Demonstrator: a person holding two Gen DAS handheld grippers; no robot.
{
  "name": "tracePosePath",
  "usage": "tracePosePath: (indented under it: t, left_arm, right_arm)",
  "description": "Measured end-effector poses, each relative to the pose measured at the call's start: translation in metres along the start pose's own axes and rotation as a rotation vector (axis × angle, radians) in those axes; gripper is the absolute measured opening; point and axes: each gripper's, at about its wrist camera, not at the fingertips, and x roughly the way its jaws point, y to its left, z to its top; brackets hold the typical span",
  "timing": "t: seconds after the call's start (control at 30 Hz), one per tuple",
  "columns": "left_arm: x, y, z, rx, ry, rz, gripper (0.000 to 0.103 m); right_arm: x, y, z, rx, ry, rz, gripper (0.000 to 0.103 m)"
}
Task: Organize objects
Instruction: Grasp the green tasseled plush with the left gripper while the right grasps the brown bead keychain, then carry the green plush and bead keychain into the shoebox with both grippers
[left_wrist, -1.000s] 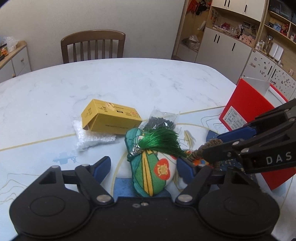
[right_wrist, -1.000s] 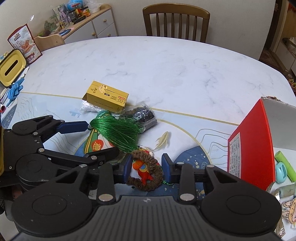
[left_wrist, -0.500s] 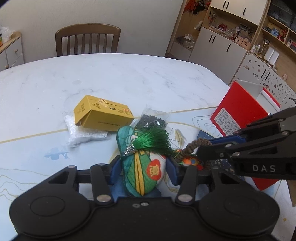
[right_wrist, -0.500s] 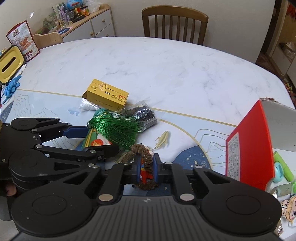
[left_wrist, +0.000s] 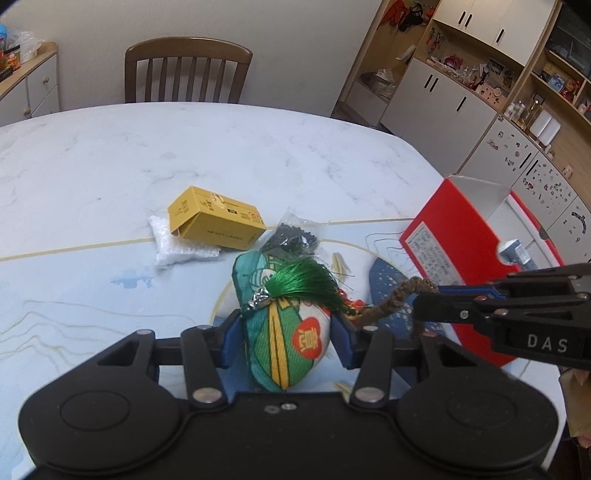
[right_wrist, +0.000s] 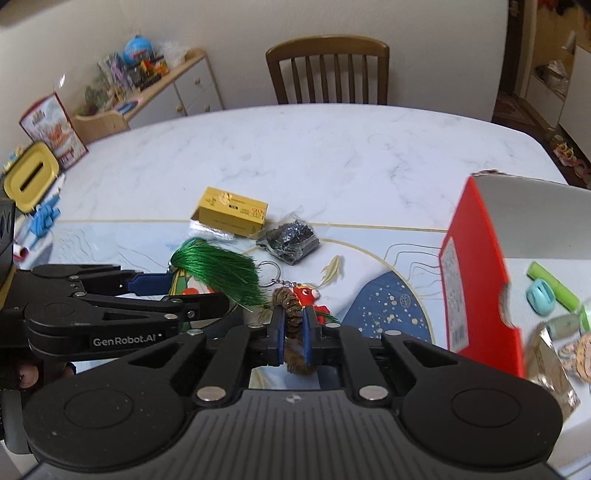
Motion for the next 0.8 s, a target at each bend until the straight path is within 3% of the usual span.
tracePosePath:
  t: [0.43, 0.8]
  left_arm:
    - [-0.057, -0.034, 0.004, 0.004, -0.026, -0.046, 0.048]
    - [-0.076, -0.097, 0.018, 0.085, -0.056, -0.091, 0.048]
  right_arm:
    - [-0.087, -0.025, -0.007, 0.096, -0.118, 0.026, 0.009]
    - [-0.135, -0.071, -0.013, 0.133, -0.168, -0.022, 0.009]
